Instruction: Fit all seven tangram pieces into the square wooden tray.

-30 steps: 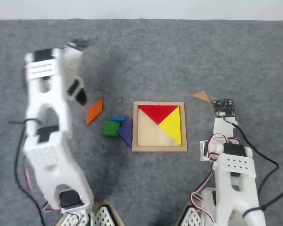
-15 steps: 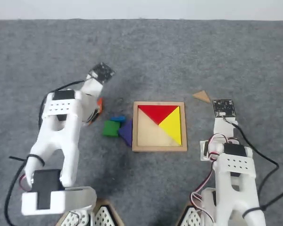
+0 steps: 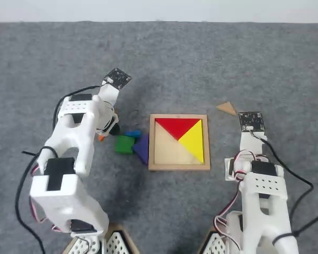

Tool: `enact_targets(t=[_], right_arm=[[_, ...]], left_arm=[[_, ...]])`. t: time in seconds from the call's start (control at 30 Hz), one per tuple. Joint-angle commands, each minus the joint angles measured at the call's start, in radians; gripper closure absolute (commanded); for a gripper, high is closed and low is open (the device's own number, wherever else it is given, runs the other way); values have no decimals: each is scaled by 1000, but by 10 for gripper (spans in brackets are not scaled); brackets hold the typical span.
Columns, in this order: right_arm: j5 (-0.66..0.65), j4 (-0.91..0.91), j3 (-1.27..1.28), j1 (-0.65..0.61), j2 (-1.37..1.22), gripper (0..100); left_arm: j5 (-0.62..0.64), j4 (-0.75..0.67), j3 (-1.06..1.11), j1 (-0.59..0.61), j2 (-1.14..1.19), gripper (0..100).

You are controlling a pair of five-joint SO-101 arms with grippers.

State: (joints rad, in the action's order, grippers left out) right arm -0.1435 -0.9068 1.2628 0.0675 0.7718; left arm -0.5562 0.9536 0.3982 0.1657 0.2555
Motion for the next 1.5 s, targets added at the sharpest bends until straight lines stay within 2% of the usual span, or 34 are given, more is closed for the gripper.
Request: enact_targets(t=[0.0,0.23,0.4,0.53,0.7,0.83,1.0,1.27,1.47], right_arm=[[0,15,-9,13,33,728],[0,15,-8,13,33,728],[0,15,-8,13,33,728],[0,16,-8,13,33,728],[0,16,-8,13,33,728],[0,16,-8,13,33,728],[0,16,-8,13,33,728],[0,16,-8,13,33,728],[0,16,-8,13,33,728]], left_arm=[[11,-12,-36,0,-3,807],[8,38,-42,14,-5,810],[11,78,-77,54,-109,812],[11,164,-35,21,-272,810],[11,164,76,-60,-322,810],[23,110,81,-80,-235,811],[34,114,-56,-34,-17,811],[12,264,-318,77,212,812],[5,273,-367,106,222,812]])
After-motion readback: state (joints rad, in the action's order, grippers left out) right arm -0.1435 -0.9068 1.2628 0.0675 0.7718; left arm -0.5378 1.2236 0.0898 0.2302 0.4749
